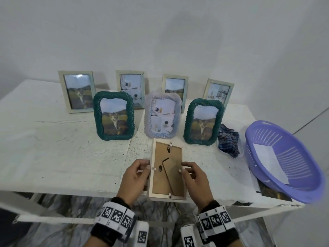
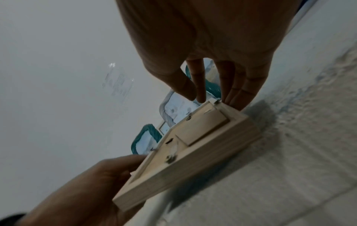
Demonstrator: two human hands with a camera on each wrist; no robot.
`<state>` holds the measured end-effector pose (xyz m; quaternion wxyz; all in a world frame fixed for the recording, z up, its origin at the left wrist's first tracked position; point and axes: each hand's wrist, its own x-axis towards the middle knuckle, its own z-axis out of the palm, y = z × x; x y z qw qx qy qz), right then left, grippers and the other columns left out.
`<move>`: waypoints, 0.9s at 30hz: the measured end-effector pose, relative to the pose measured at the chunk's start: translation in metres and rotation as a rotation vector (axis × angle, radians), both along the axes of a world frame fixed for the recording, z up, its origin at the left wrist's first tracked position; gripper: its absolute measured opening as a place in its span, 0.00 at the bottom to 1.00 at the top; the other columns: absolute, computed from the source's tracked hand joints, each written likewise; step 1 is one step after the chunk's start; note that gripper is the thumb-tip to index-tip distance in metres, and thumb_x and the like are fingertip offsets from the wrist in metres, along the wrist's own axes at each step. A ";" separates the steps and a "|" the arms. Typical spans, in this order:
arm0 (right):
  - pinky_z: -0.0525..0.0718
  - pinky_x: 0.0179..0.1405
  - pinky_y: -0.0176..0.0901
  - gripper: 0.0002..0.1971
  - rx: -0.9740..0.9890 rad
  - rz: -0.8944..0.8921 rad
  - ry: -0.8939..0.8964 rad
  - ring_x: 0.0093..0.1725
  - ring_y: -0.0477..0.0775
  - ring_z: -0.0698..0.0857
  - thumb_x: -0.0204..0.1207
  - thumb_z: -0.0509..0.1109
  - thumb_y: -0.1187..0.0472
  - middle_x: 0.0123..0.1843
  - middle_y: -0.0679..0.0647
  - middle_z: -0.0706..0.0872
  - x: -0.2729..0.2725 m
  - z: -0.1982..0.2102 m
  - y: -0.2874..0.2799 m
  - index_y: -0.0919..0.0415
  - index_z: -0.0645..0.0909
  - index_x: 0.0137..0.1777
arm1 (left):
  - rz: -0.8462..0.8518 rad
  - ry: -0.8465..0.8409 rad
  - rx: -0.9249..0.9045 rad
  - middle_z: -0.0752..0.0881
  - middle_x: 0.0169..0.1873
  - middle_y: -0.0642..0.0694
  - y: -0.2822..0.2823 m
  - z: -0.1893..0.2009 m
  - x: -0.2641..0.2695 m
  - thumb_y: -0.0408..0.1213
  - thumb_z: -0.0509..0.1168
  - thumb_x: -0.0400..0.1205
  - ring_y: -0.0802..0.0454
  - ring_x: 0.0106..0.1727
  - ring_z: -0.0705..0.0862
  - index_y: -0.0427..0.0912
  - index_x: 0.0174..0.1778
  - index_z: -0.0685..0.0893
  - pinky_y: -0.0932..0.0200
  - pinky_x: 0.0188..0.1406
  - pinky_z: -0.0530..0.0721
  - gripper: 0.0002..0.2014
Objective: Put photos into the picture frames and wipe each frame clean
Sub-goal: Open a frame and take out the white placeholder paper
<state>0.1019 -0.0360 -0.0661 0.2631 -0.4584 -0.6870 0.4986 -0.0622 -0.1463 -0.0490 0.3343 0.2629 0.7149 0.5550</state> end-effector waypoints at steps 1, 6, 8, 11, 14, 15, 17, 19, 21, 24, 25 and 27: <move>0.78 0.42 0.26 0.08 0.018 0.011 -0.043 0.51 0.41 0.83 0.82 0.65 0.57 0.53 0.45 0.86 0.000 -0.004 0.001 0.50 0.81 0.58 | -0.007 0.080 -0.036 0.89 0.47 0.49 0.001 -0.008 -0.004 0.32 0.63 0.84 0.54 0.48 0.87 0.44 0.52 0.85 0.72 0.37 0.82 0.07; 0.76 0.43 0.23 0.10 0.179 0.043 -0.180 0.48 0.39 0.82 0.82 0.66 0.60 0.54 0.49 0.85 -0.003 -0.024 0.001 0.52 0.82 0.61 | -0.099 0.485 -0.205 0.89 0.52 0.45 0.008 -0.034 -0.016 0.31 0.63 0.83 0.49 0.53 0.85 0.42 0.59 0.88 0.59 0.56 0.79 0.12; 0.76 0.46 0.23 0.12 0.251 0.058 -0.209 0.46 0.40 0.81 0.80 0.66 0.63 0.54 0.52 0.84 -0.005 -0.027 0.001 0.55 0.83 0.62 | -0.109 0.543 -0.212 0.88 0.51 0.40 0.010 -0.037 -0.018 0.31 0.63 0.83 0.46 0.51 0.85 0.41 0.59 0.88 0.54 0.56 0.80 0.12; 0.81 0.49 0.32 0.14 0.323 0.078 -0.247 0.46 0.45 0.82 0.79 0.68 0.63 0.55 0.52 0.83 -0.007 -0.029 0.002 0.58 0.83 0.63 | -0.099 0.522 -0.189 0.88 0.53 0.42 0.011 -0.039 -0.020 0.35 0.64 0.84 0.50 0.50 0.84 0.41 0.63 0.86 0.56 0.58 0.80 0.13; 0.82 0.49 0.34 0.15 0.362 0.093 -0.273 0.44 0.46 0.82 0.78 0.69 0.62 0.55 0.52 0.81 -0.008 -0.032 0.004 0.58 0.83 0.64 | -0.135 0.488 -0.177 0.86 0.47 0.50 0.011 -0.041 -0.022 0.41 0.69 0.80 0.55 0.46 0.84 0.43 0.65 0.84 0.56 0.55 0.83 0.17; 0.81 0.50 0.34 0.15 0.370 0.096 -0.280 0.45 0.46 0.81 0.78 0.70 0.62 0.54 0.51 0.80 -0.008 -0.033 0.004 0.58 0.83 0.64 | -0.146 0.474 -0.175 0.84 0.45 0.52 0.011 -0.041 -0.022 0.42 0.71 0.79 0.57 0.44 0.83 0.45 0.65 0.83 0.57 0.53 0.83 0.19; 0.79 0.49 0.30 0.15 0.379 0.106 -0.290 0.45 0.46 0.80 0.77 0.71 0.61 0.54 0.51 0.79 -0.009 -0.034 0.006 0.58 0.84 0.63 | -0.153 0.458 -0.169 0.83 0.43 0.54 0.011 -0.043 -0.024 0.43 0.74 0.76 0.60 0.41 0.83 0.46 0.66 0.83 0.59 0.50 0.83 0.21; 0.76 0.46 0.25 0.13 0.391 0.112 -0.294 0.45 0.45 0.80 0.77 0.71 0.60 0.53 0.49 0.78 -0.009 -0.036 0.007 0.58 0.85 0.61 | -0.148 0.454 -0.164 0.83 0.43 0.53 0.012 -0.044 -0.025 0.42 0.75 0.76 0.60 0.40 0.83 0.47 0.66 0.82 0.59 0.49 0.84 0.22; 0.75 0.44 0.24 0.11 0.422 0.115 -0.279 0.43 0.45 0.79 0.76 0.72 0.60 0.51 0.48 0.78 -0.009 -0.038 0.007 0.58 0.86 0.58 | -0.139 0.460 -0.156 0.83 0.42 0.53 0.012 -0.046 -0.026 0.42 0.75 0.76 0.61 0.39 0.83 0.47 0.65 0.83 0.60 0.47 0.84 0.21; 0.80 0.42 0.32 0.08 0.445 0.125 -0.266 0.39 0.44 0.80 0.76 0.73 0.58 0.49 0.48 0.78 -0.009 -0.038 0.009 0.57 0.86 0.53 | -0.118 0.481 -0.145 0.83 0.40 0.55 0.014 -0.048 -0.025 0.42 0.75 0.76 0.62 0.38 0.83 0.47 0.63 0.83 0.62 0.44 0.84 0.19; 0.80 0.40 0.32 0.06 0.438 0.122 -0.270 0.38 0.44 0.79 0.76 0.73 0.57 0.48 0.48 0.78 -0.009 -0.037 0.011 0.57 0.86 0.50 | -0.111 0.495 -0.143 0.83 0.39 0.55 0.014 -0.050 -0.024 0.42 0.74 0.76 0.62 0.38 0.83 0.47 0.62 0.84 0.62 0.44 0.84 0.18; 0.76 0.37 0.27 0.05 0.428 0.115 -0.281 0.36 0.42 0.78 0.76 0.73 0.57 0.45 0.48 0.77 -0.011 -0.036 0.013 0.57 0.85 0.45 | -0.095 0.535 -0.146 0.83 0.38 0.56 0.016 -0.052 -0.022 0.44 0.73 0.77 0.62 0.37 0.82 0.47 0.60 0.84 0.63 0.42 0.82 0.16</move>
